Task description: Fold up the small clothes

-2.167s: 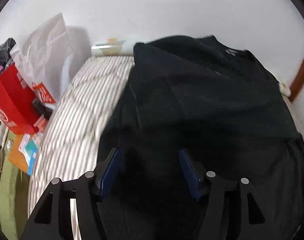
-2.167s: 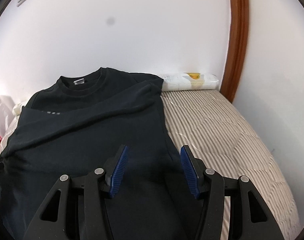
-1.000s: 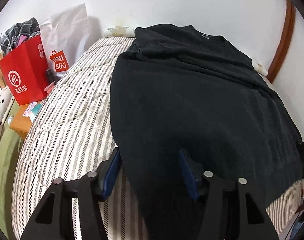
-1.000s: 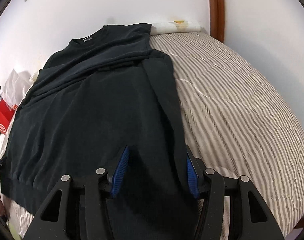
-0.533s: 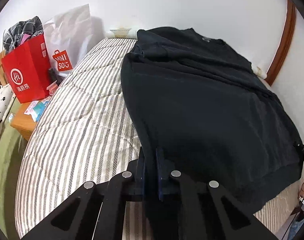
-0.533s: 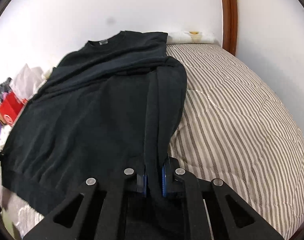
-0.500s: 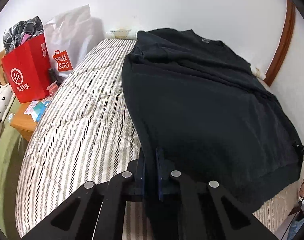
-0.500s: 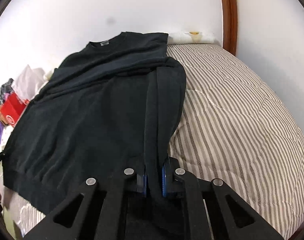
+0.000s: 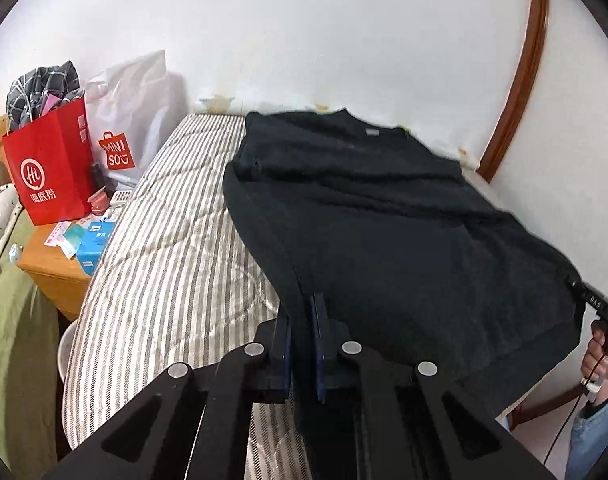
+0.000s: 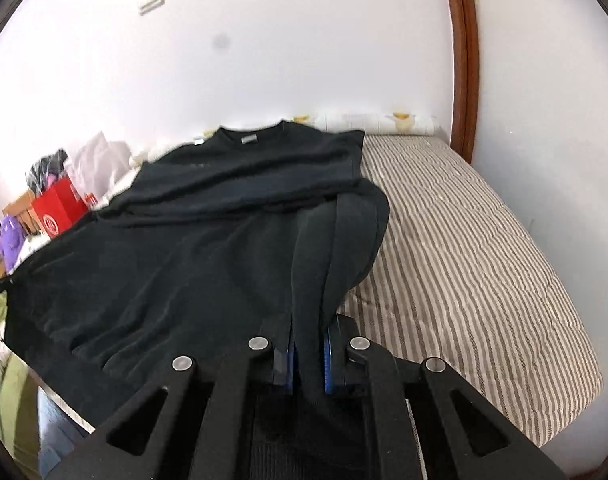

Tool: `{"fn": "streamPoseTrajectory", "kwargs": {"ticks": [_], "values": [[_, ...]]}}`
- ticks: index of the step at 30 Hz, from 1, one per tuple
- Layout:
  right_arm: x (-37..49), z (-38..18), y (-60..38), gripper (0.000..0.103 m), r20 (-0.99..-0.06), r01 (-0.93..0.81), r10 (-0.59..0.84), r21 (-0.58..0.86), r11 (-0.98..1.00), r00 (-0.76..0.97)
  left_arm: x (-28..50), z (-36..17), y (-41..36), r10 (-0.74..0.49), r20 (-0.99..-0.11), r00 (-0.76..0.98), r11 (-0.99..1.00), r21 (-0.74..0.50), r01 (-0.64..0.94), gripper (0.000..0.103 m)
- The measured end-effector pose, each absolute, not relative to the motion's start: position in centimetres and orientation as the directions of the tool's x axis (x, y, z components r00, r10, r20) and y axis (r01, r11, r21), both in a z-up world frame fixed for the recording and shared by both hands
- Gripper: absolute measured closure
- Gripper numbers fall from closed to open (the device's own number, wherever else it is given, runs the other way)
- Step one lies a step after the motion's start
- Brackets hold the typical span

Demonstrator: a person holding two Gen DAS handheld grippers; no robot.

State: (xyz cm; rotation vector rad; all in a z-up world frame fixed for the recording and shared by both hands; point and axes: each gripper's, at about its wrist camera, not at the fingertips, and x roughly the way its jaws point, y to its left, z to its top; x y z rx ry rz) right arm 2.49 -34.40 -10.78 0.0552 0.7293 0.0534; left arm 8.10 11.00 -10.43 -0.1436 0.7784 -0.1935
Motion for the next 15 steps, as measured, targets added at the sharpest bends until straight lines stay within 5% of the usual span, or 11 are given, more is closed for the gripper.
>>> {"fn": "streamPoseTrajectory", "kwargs": {"ticks": [15], "values": [[11.1, -4.9, -34.6, 0.093, -0.554, -0.005, 0.054, 0.090, 0.996, 0.831, 16.0, -5.0, 11.4, -0.214, -0.578, 0.787, 0.963, -0.258, 0.073, 0.095]]}}
